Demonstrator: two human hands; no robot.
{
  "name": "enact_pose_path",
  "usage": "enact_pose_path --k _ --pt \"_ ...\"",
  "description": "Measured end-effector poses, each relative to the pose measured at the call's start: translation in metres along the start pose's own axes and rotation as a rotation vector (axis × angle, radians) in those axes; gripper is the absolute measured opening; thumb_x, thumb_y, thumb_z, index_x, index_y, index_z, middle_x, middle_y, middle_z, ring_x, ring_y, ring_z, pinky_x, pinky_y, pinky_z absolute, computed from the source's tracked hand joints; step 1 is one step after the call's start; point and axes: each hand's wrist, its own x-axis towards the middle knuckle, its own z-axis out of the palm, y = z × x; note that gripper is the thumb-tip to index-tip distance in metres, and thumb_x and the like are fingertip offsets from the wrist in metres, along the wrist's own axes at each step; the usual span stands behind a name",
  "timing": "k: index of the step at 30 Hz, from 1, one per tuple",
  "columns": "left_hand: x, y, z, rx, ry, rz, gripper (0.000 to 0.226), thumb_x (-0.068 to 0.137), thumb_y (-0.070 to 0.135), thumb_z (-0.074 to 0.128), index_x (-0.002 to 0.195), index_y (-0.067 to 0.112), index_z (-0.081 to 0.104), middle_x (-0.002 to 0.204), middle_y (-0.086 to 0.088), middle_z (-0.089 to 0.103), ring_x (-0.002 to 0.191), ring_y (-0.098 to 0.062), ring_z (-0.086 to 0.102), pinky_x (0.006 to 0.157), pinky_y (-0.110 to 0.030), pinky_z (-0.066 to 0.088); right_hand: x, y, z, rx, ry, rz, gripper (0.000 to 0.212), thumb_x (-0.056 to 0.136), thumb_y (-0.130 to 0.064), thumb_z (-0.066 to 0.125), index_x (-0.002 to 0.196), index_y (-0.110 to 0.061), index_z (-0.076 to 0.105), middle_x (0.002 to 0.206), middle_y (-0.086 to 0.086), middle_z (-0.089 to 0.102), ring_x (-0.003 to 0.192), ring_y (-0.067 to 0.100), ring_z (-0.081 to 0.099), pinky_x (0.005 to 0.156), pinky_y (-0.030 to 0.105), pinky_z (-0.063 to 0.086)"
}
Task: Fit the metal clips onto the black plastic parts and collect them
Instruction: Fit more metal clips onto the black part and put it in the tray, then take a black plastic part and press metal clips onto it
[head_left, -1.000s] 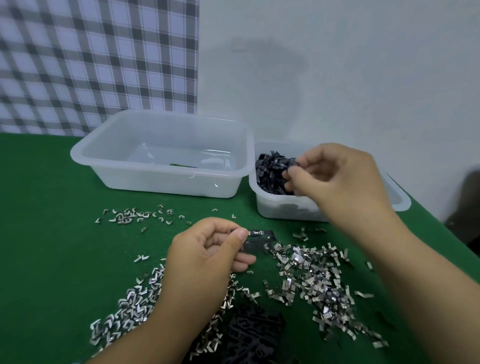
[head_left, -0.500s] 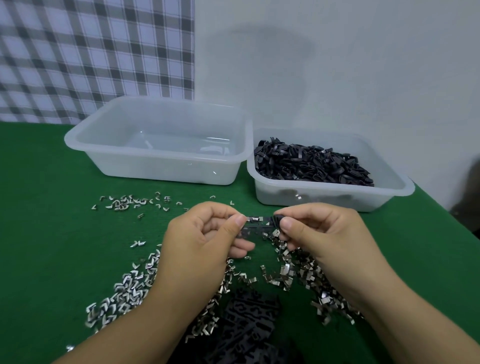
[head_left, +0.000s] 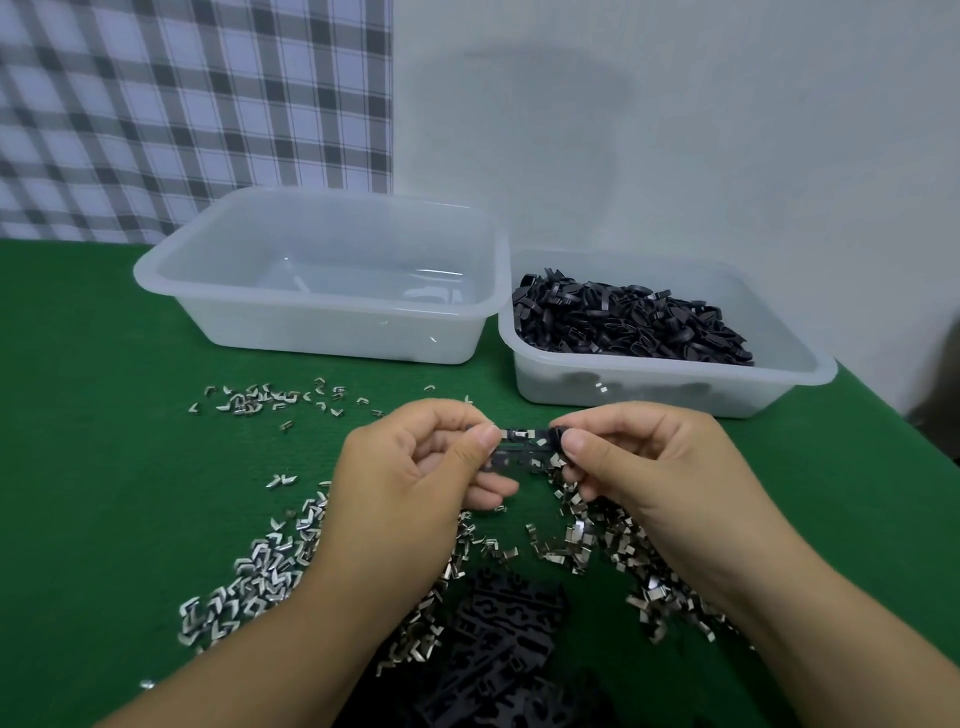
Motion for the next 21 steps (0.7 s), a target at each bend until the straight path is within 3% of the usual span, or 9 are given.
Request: enact_pose_path --k 5,16,19,21 --pt "0.0 -0.001 0.0 -0.021 -0.018 0.006 0.017 0.084 0.005 0.064 0.073 0.017 0.07 0.061 -0.007 0.069 0.056 -0.02 0.071 0.051 -0.019 0.054 0.001 0.002 0.001 0.056 -0.06 0.055 0.009 0.08 -0.009 0.065 0.085 -0.011 0.073 0.069 0.011 0.068 0.063 0.019 0.059 0.066 0.029 0.05" --pt "-0.001 -0.002 0.002 -0.019 -0.063 0.008 0.014 0.084 0.003 0.063 0.076 0.014 0.068 0.063 -0.007 0.07 0.057 -0.02 0.071 0.052 -0.019 0.054 -0.002 -0.002 0.007 -0.111 0.029 -0.031 0.013 0.084 -0.003 0.061 0.08 -0.012 0.069 0.059 -0.003 0.064 0.055 0.005 0.056 0.055 0.015 0.047" --pt "0.0 -0.001 0.001 -0.07 -0.047 -0.036 0.005 0.079 0.016 0.066 0.079 0.013 0.069 0.067 -0.008 0.072 0.061 -0.02 0.072 0.053 -0.019 0.055 -0.008 -0.014 0.007 -0.334 0.128 -0.169 0.011 0.079 -0.013 0.068 0.076 -0.022 0.072 0.063 -0.008 0.067 0.054 -0.002 0.054 0.053 0.009 0.043" --pt "0.0 0.002 0.0 -0.094 -0.05 -0.033 0.025 0.075 0.036 0.062 0.084 0.014 0.07 0.073 -0.008 0.072 0.065 -0.02 0.072 0.055 -0.02 0.055 -0.008 -0.033 0.008 -0.444 0.236 -0.319 0.01 0.076 -0.023 0.068 0.077 -0.032 0.072 0.068 -0.013 0.068 0.057 -0.002 0.056 0.052 0.006 0.04"
